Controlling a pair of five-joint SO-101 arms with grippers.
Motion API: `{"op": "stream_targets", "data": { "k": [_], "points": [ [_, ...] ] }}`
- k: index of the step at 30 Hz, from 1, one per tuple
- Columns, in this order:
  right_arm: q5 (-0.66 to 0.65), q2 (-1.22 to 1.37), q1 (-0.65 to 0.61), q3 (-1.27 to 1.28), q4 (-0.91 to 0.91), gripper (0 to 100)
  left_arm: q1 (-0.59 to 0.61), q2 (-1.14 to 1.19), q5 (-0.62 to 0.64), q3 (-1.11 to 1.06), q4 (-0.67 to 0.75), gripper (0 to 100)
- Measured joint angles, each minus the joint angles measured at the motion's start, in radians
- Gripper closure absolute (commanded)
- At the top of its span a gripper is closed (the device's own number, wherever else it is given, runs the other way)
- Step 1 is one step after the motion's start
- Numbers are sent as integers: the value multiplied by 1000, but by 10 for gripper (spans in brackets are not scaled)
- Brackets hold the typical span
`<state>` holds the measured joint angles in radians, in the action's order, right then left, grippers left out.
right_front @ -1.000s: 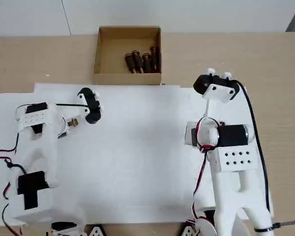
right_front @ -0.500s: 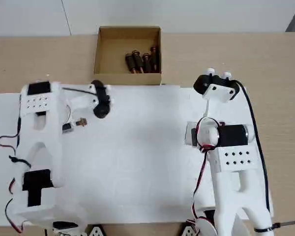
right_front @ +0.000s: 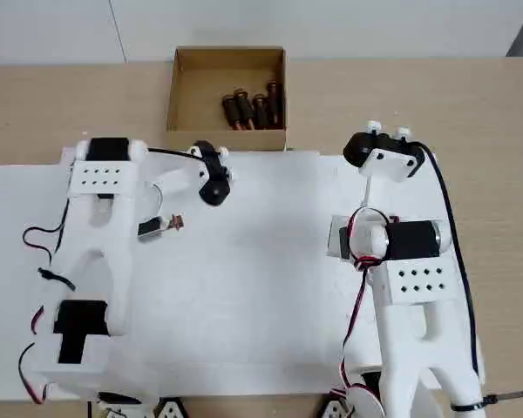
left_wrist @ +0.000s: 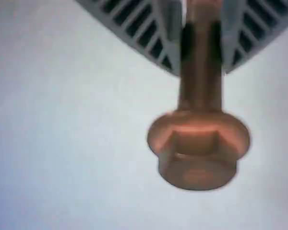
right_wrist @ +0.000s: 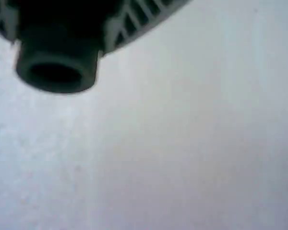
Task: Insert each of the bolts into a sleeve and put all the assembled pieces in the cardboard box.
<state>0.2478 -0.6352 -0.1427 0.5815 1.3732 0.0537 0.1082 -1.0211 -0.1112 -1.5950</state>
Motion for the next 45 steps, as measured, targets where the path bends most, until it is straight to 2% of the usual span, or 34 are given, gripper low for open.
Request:
{"op": "stream_targets", "data": {
  "k": [6,10,19,30,39,45],
  "points": [
    [0,0,0,0,0,995,-11,0,295,-100,143,994],
    [0,0,0,0,0,995,-35,0,367,-157,173,994],
    [0,0,-2,0,0,995,-40,0,379,-233,226,893],
    [0,-5,0,0,0,995,-57,0,385,-233,232,891],
    [0,-80,0,3,5,995,-78,0,387,-233,288,891],
    [0,-81,0,3,5,995,-80,64,387,-229,293,896]
  ]
}}
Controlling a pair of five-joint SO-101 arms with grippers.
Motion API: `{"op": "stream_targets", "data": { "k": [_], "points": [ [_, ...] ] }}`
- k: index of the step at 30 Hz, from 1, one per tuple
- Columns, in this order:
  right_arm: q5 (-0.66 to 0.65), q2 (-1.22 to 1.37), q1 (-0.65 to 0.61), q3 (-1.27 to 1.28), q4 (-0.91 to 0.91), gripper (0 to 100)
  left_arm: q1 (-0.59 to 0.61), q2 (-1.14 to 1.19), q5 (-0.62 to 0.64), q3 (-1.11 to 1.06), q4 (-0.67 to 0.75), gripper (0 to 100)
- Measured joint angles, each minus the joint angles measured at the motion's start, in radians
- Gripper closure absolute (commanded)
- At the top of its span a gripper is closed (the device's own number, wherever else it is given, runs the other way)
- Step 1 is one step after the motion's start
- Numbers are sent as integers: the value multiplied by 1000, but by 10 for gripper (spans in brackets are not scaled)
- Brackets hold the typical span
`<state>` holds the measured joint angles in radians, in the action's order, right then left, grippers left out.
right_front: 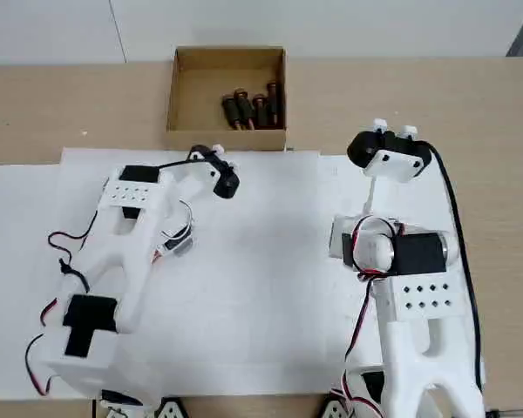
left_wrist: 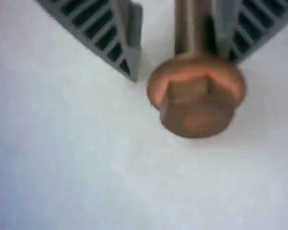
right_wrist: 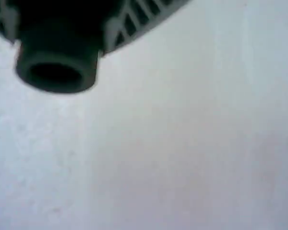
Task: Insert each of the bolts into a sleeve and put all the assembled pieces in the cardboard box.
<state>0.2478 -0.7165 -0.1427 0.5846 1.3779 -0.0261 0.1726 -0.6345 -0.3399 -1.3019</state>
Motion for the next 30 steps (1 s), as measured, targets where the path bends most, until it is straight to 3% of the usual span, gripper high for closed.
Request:
{"op": "stream_targets", "data": {
  "k": [11,20,30],
  "points": [
    [0,-9,-2,0,0,995,5,55,-2,11,14,994],
    [0,-9,-2,0,0,995,8,104,-6,170,-146,994],
    [0,-157,0,0,0,995,-37,114,75,542,-394,994]
  ]
}}
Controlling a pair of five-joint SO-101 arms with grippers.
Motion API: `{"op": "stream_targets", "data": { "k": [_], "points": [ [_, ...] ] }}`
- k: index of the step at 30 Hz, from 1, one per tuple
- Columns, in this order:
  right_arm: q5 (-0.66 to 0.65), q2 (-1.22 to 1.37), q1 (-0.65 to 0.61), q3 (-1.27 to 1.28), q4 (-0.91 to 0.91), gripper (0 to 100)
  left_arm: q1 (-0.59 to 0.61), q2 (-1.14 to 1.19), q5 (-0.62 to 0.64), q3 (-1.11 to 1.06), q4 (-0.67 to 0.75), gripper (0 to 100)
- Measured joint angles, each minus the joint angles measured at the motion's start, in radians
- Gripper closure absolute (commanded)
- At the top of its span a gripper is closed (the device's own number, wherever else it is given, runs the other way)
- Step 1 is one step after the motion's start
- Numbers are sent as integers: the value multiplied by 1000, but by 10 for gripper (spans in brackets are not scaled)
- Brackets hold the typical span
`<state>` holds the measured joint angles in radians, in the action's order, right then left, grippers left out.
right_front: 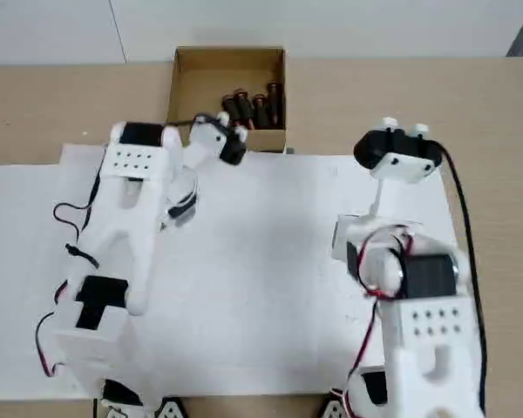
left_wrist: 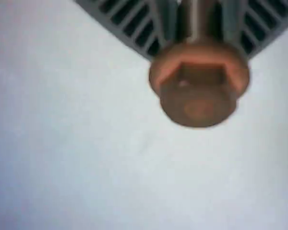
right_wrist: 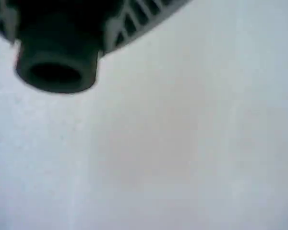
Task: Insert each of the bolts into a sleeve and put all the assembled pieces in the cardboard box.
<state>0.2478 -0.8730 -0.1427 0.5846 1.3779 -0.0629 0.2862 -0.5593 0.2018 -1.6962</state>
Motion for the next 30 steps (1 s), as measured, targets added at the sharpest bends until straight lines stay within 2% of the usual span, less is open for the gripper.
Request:
{"op": "stream_targets", "data": {
  "k": [7,14,22,30],
  "points": [
    [-18,-164,-2,0,78,995,-75,-32,157,117,-28,994],
    [-94,-354,-2,0,160,995,-269,-333,334,118,-29,994],
    [-207,-539,-3,0,195,995,-442,-626,359,118,-37,995],
    [-278,-718,-2,63,199,995,-454,-999,361,-12,-37,995]
  ]
}}
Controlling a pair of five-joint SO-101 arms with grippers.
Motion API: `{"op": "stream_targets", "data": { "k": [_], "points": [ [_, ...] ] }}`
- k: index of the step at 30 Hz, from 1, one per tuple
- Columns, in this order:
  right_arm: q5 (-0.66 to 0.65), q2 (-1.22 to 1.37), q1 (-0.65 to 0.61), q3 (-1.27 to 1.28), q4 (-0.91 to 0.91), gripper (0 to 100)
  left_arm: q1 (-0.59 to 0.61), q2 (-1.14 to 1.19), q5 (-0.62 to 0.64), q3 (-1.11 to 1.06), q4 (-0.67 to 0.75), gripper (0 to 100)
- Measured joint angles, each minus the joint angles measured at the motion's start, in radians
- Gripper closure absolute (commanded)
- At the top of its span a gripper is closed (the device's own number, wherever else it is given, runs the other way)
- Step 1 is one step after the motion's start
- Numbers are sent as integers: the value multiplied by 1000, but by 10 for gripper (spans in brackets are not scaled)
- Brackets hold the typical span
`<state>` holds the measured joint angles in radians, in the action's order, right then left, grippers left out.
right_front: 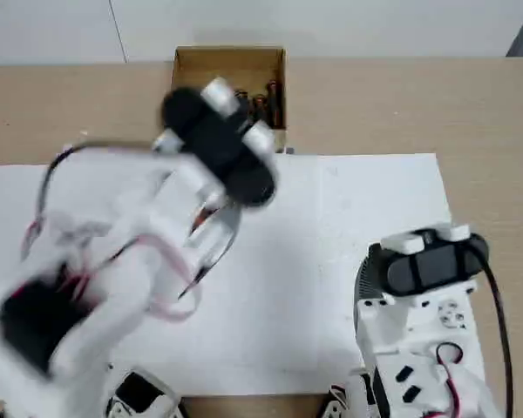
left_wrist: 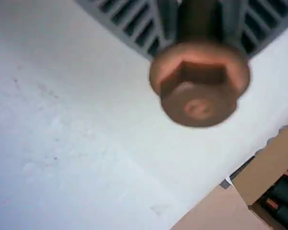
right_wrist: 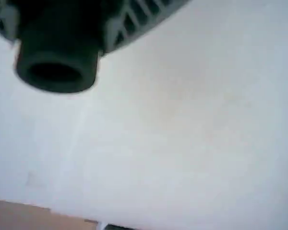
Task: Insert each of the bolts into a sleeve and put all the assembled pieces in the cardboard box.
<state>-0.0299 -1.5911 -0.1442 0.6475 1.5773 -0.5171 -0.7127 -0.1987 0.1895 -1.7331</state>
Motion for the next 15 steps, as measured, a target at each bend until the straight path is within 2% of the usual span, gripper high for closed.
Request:
{"op": "stream_targets", "data": {
  "k": [3,11,15],
  "points": [
    [-3,-80,0,60,0,995,20,-155,20,-123,20,995],
    [-3,-210,-2,230,-81,995,269,-528,54,-500,196,994],
    [-3,-215,-2,299,-147,996,333,-704,94,-700,301,994]
  ]
}}
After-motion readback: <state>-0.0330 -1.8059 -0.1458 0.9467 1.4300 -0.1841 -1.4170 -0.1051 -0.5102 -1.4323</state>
